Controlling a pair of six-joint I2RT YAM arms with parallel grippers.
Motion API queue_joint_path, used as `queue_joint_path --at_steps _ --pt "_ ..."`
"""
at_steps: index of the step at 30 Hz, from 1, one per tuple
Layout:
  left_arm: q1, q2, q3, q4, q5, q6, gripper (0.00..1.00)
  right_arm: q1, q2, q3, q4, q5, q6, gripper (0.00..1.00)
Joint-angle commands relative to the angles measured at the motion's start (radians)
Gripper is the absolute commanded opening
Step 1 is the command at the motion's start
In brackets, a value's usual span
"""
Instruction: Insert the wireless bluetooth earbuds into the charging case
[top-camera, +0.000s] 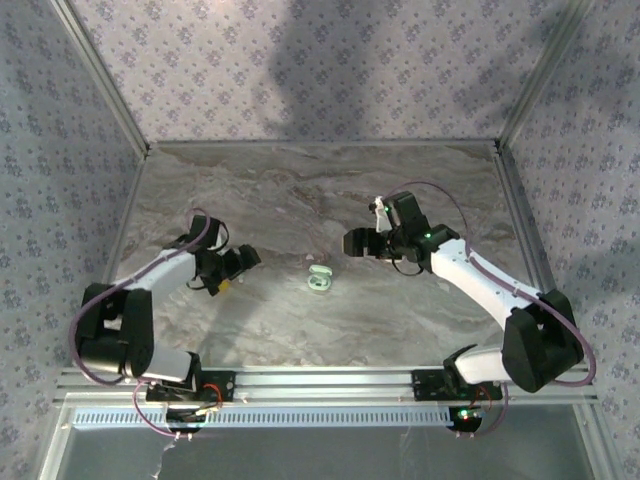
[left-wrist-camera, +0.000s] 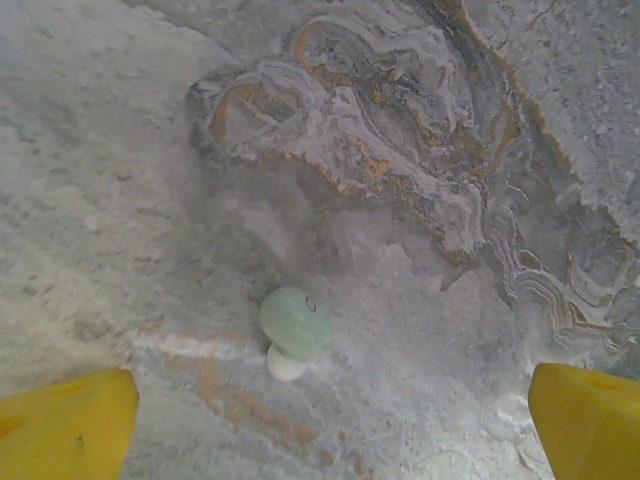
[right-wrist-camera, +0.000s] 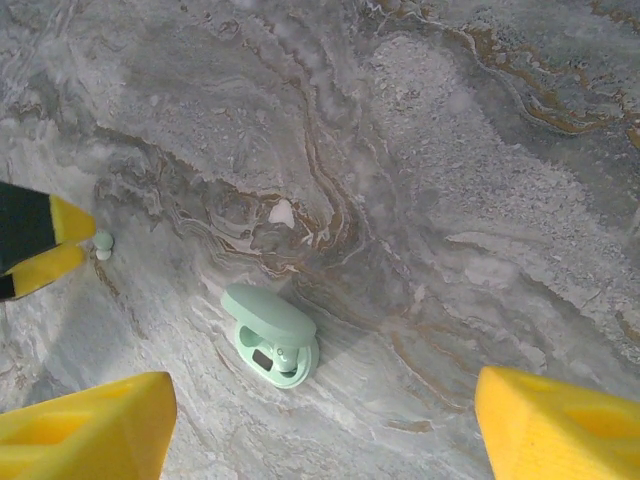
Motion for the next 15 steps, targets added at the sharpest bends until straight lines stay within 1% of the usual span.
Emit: queue_joint_path --at_steps 1,5,10,15 --pt "0.005 0.044 0.046 0.066 0.06 0.015 1.0 0.001 -0.022 0.004 -0.027 -0.019 -0.031 0.79" --pt "0.004 0.098 0.058 0.087 0.067 0.013 1.0 0.003 -0.024 0.0 -0.027 -0.026 -0.029 0.78" --pt "-0.022 0.129 0.077 0.102 0.069 0.007 1.0 0.001 -0.02 -0.005 -0.028 -0.031 -0.035 0.77" --pt "-0.08 0.144 0.118 0.088 0.068 0.007 1.0 -0.001 -0.017 -0.013 -0.024 -0.038 -0.032 0.77"
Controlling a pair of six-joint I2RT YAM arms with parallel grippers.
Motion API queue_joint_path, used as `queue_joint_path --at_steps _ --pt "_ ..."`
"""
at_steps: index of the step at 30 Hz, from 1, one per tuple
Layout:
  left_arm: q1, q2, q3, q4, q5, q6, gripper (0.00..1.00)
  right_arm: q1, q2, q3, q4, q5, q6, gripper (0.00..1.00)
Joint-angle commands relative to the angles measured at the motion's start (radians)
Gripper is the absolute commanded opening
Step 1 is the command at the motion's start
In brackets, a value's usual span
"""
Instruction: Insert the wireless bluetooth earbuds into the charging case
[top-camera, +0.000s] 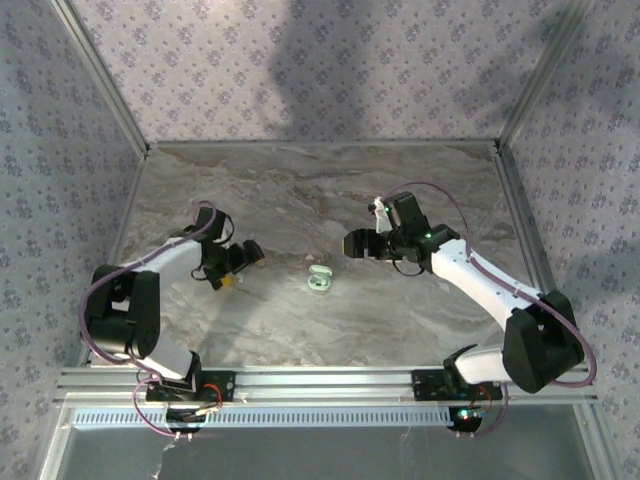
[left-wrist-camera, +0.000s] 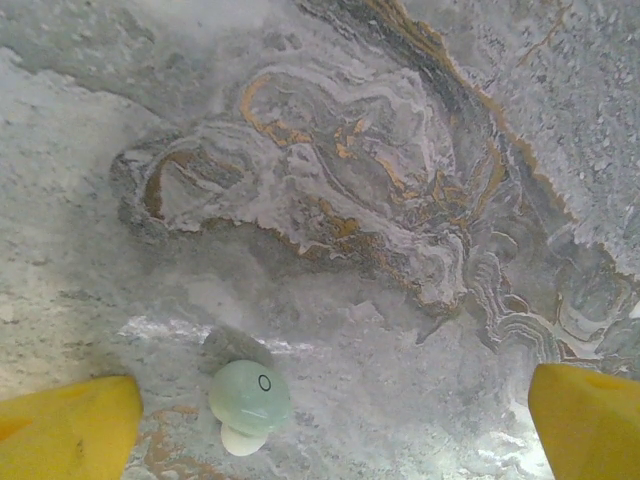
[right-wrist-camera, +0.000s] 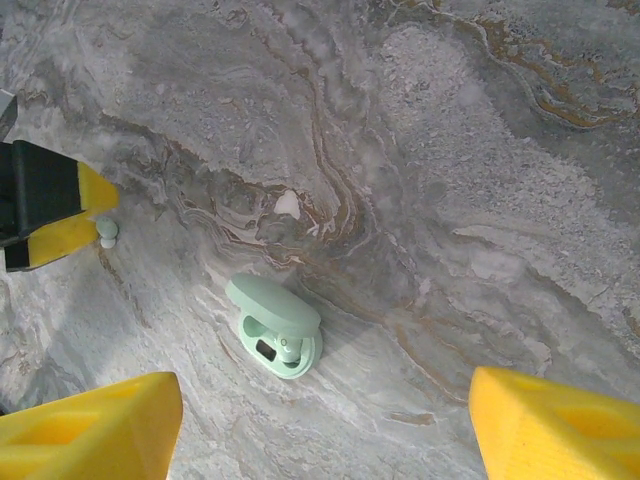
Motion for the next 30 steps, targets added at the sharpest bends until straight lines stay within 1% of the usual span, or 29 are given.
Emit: queue_joint_path --at_steps 1,8,12,30 --pt "-0.056 0.047 0.039 0.119 0.076 0.009 1.0 0.0 -0.015 -0.016 -0.013 -0.021 -0.014 0.77" --pt "-0.064 0.045 0.057 0.099 0.047 0.017 1.0 -0.001 -0.02 -0.031 -0.004 -0.025 -0.008 0.77" --pt "-0.064 0.069 0.069 0.102 0.056 0.02 1.0 -0.001 -0.026 -0.032 -0.009 -0.028 -0.009 0.77" --pt "-0.063 0.065 0.097 0.096 0.076 0.031 0.99 0.0 -0.029 -0.036 -0.005 -0.023 0.005 0.76"
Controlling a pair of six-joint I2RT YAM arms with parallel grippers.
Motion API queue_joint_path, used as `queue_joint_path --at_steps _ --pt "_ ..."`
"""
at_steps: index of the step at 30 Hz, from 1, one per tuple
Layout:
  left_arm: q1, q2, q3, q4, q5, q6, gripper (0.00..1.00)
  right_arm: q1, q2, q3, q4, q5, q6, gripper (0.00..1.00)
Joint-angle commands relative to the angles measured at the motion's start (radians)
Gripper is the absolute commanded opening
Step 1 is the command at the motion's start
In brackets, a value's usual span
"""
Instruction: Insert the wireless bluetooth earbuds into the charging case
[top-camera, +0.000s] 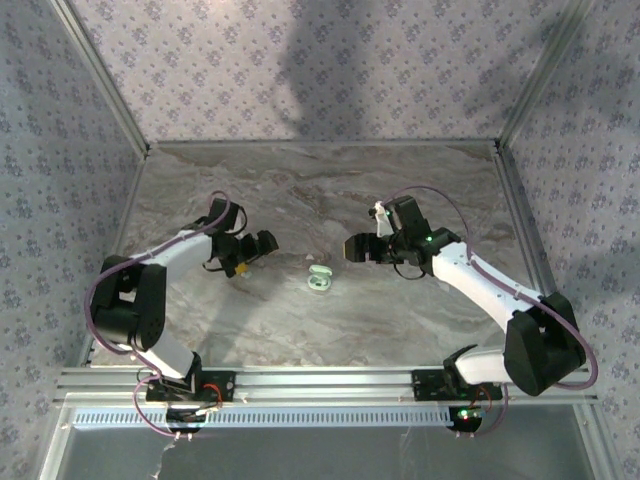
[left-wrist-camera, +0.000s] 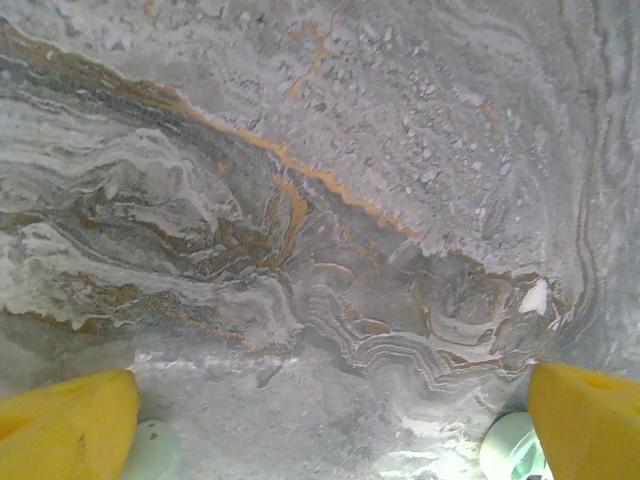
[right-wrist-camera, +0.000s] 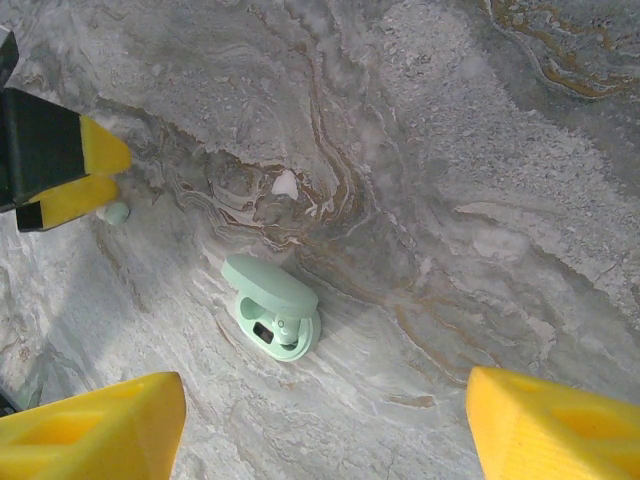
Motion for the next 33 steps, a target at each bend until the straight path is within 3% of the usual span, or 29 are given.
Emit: queue_joint_path --at_steps 1,17,33 --pt "0.001 0.017 0.024 0.013 0.027 0.019 0.99 0.0 -0.012 -0.003 -0.008 -0.01 0.005 0.76" --pt "0.073 -0.026 0.021 -0.044 0.01 0.072 0.99 0.034 0.006 0.018 0.002 -0.026 0.026 0.75" --pt "0.085 0.056 0.031 -0.059 0.105 0.119 0.99 0.066 0.013 0.029 -0.007 -0.015 0.032 0.74"
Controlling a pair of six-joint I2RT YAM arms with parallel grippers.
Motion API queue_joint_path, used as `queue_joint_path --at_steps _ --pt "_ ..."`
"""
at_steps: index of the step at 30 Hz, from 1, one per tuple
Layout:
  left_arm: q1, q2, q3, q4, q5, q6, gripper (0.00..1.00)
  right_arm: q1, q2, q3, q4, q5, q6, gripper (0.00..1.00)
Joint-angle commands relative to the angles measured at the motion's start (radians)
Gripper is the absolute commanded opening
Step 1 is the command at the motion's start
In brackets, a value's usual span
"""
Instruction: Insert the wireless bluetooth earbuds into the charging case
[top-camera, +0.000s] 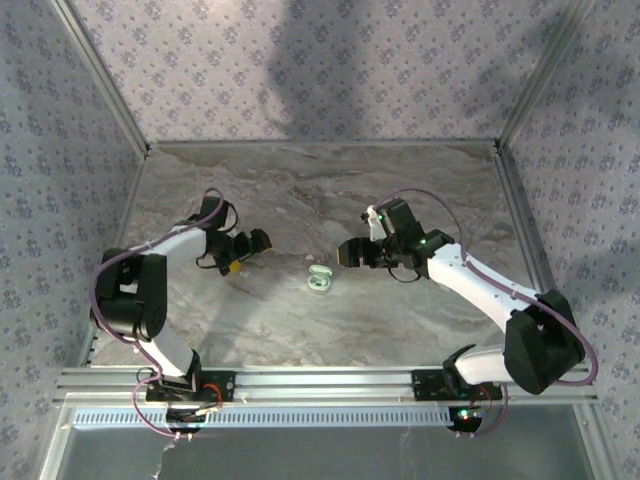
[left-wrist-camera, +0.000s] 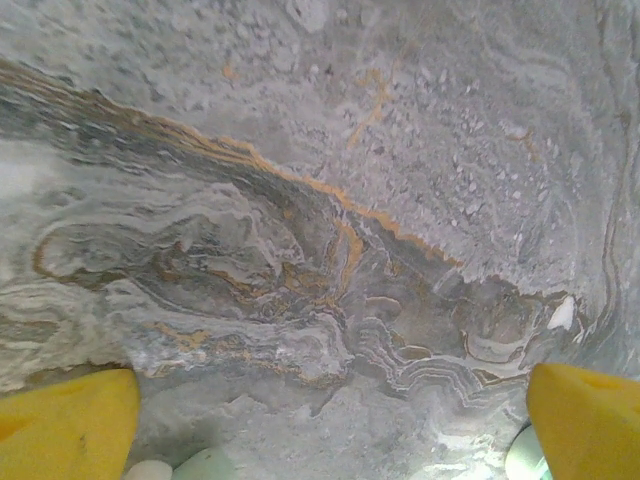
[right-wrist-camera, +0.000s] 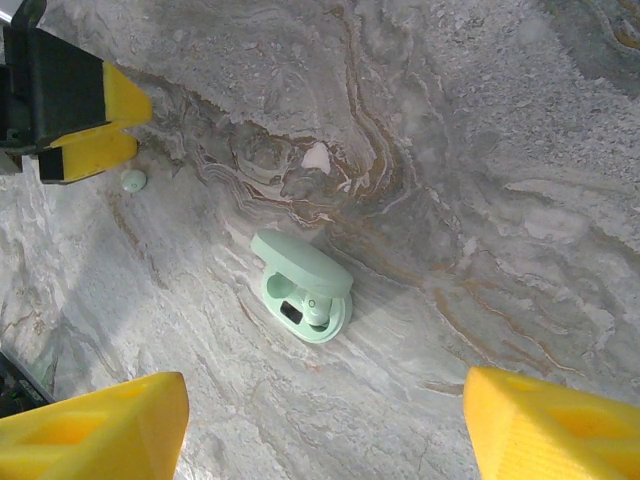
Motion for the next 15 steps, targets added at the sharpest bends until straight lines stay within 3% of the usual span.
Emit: queue_joint_path --at_steps 1,15 --pt "0.002 -0.007 0.0 -0.031 0.036 0.016 0.99 0.009 0.003 0.028 -0.009 -0.006 0.012 0.74" --pt "-0.004 -0.1 -0.059 -0.046 0.035 -0.006 0.99 0.023 0.003 0.028 -0.01 -0.003 0.017 0.74"
